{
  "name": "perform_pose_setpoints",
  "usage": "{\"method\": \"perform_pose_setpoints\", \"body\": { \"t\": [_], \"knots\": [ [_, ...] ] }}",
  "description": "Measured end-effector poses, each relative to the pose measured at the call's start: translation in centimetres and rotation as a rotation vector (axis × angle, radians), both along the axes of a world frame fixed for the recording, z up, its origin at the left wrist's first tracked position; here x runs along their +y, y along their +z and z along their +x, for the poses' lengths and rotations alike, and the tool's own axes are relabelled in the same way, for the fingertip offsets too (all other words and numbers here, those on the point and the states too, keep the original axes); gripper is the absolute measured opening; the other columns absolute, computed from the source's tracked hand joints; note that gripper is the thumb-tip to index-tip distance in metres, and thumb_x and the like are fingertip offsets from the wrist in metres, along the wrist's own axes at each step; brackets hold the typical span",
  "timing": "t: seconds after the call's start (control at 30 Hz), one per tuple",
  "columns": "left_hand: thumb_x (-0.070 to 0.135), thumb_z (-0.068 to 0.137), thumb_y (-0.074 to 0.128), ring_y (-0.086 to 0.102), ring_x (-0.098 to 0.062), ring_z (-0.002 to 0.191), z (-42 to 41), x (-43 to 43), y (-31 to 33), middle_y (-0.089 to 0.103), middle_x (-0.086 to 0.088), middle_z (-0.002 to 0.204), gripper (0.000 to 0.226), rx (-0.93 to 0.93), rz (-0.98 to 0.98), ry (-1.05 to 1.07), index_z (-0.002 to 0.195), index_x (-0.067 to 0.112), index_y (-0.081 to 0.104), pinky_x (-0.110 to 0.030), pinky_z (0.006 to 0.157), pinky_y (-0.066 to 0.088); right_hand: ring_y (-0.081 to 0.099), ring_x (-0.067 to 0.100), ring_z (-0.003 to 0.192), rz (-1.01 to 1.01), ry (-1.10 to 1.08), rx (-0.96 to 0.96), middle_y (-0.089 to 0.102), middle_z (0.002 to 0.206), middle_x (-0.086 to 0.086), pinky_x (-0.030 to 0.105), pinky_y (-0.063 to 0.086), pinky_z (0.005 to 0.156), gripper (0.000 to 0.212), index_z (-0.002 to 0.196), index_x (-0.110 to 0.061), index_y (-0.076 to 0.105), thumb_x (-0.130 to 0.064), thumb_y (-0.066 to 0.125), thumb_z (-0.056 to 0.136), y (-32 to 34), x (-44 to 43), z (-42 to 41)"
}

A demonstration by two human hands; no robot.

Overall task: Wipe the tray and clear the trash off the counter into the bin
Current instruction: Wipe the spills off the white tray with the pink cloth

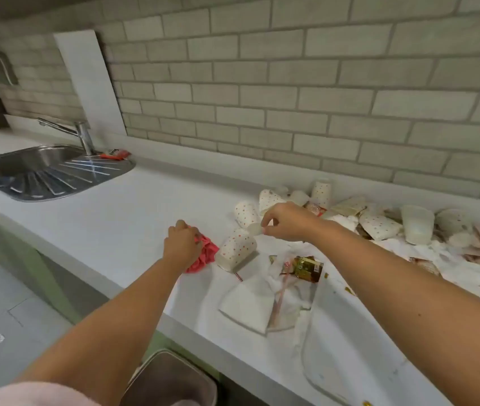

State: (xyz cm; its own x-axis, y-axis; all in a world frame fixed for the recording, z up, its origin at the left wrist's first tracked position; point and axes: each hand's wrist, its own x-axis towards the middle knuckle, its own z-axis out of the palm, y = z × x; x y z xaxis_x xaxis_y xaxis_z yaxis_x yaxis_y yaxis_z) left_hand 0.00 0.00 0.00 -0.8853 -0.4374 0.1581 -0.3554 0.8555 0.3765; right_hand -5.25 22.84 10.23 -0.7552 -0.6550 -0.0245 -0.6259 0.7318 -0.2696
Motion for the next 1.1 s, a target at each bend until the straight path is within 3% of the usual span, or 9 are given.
{"method": "perform_pose_setpoints", "body": {
  "t": [0.13,0.27,0.4,0.53,0.67,0.87,0.97,1.03,1.1],
  "knots": [
    [0.027,0.096,0.042,0.045,-0.034,0.116,-0.2,-0.5,-1.3,0.043,-0.016,0.127,0.034,-0.046,0.054,0.183,0.124,0.013,0.055,-0.043,0.098,0.037,0.06,0.018,0.103,0.03,-0.034,-0.016,0.064,0.117,0.0,0.035,0.051,0.086,0.026,0.112,-0.02,0.067,-0.032,0.055,0.092,-0.9,-1.1,0.3],
    [0.03,0.098,0.036,0.051,-0.037,0.111,-1.3,-0.9,-2.4,0.047,-0.02,0.125,0.04,-0.034,0.285,0.276,0.127,0.007,0.049,-0.044,0.1,0.037,0.059,0.018,0.103,0.013,-0.041,-0.012,0.064,0.117,0.001,0.032,0.049,0.084,0.027,0.114,-0.019,0.067,-0.03,0.055,0.093,-1.3,-1.3,0.5],
    [0.051,0.086,0.054,0.051,-0.036,0.113,-2.7,-1.5,-2.5,0.053,-0.019,0.121,0.059,-0.065,0.405,0.331,0.124,0.007,0.051,-0.044,0.096,0.042,0.061,0.019,0.102,0.013,-0.061,-0.033,0.065,0.116,0.002,0.035,0.051,0.088,0.029,0.116,-0.017,0.065,-0.03,0.055,0.093,-2.0,-1.0,0.6],
    [0.025,0.078,0.069,0.049,-0.038,0.117,-3.8,-1.9,-2.8,0.048,-0.021,0.126,0.067,-0.067,0.488,0.367,0.132,0.006,0.036,-0.044,0.093,0.045,0.061,0.018,0.097,0.037,-0.094,-0.058,0.065,0.113,0.002,0.033,0.051,0.085,0.03,0.119,-0.019,0.063,-0.031,0.054,0.093,-2.6,-0.6,0.4],
    [0.012,0.082,0.061,0.053,-0.042,0.109,-4.2,-2.2,-4.0,0.054,-0.023,0.116,0.053,0.079,0.598,0.404,0.125,0.005,0.032,-0.046,0.082,0.046,0.058,0.016,0.095,0.031,-0.118,-0.068,0.063,0.114,0.002,0.032,0.05,0.085,0.03,0.118,-0.019,0.063,-0.031,0.054,0.093,-2.8,0.1,0.4],
    [0.005,0.081,0.049,0.056,-0.04,0.105,-4.4,-1.1,-1.7,0.059,-0.02,0.111,0.035,0.565,0.718,0.473,0.115,0.01,0.04,-0.047,0.089,0.048,0.055,0.018,0.12,-0.042,-0.133,-0.122,0.064,0.096,0.001,0.036,0.048,0.097,0.027,0.115,-0.016,0.066,-0.028,0.055,0.093,-2.7,1.2,-0.4],
    [0.003,0.075,0.047,0.06,-0.037,0.092,-4.4,1.4,2.4,0.059,-0.017,0.102,0.032,0.809,0.758,0.338,0.103,0.016,0.041,-0.045,0.083,0.05,0.061,0.01,0.092,-0.144,-0.143,-0.123,0.068,0.105,0.005,0.023,0.049,0.077,0.026,0.113,-0.014,0.068,-0.026,0.055,0.094,-1.9,1.5,-0.5],
    [0.006,0.071,0.046,0.061,-0.036,0.082,-4.2,3.3,5.2,0.058,-0.013,0.093,0.031,0.891,0.768,0.217,0.096,0.023,0.036,-0.047,0.074,0.052,0.053,0.005,0.073,-0.264,-0.154,-0.112,0.068,0.106,0.008,0.016,0.041,0.062,0.027,0.114,-0.012,0.067,-0.026,0.053,0.095,-1.2,1.6,-0.5],
    [0.003,0.075,0.046,0.06,-0.032,0.07,-3.8,5.4,7.4,0.055,-0.007,0.082,0.03,0.907,0.792,0.091,0.094,0.023,0.035,-0.042,0.062,0.053,0.053,0.007,0.082,-0.442,-0.171,-0.102,0.064,0.114,0.008,0.015,0.041,0.065,0.031,0.12,-0.013,0.064,-0.028,0.051,0.096,-0.4,1.8,-0.6]
  ]
}}
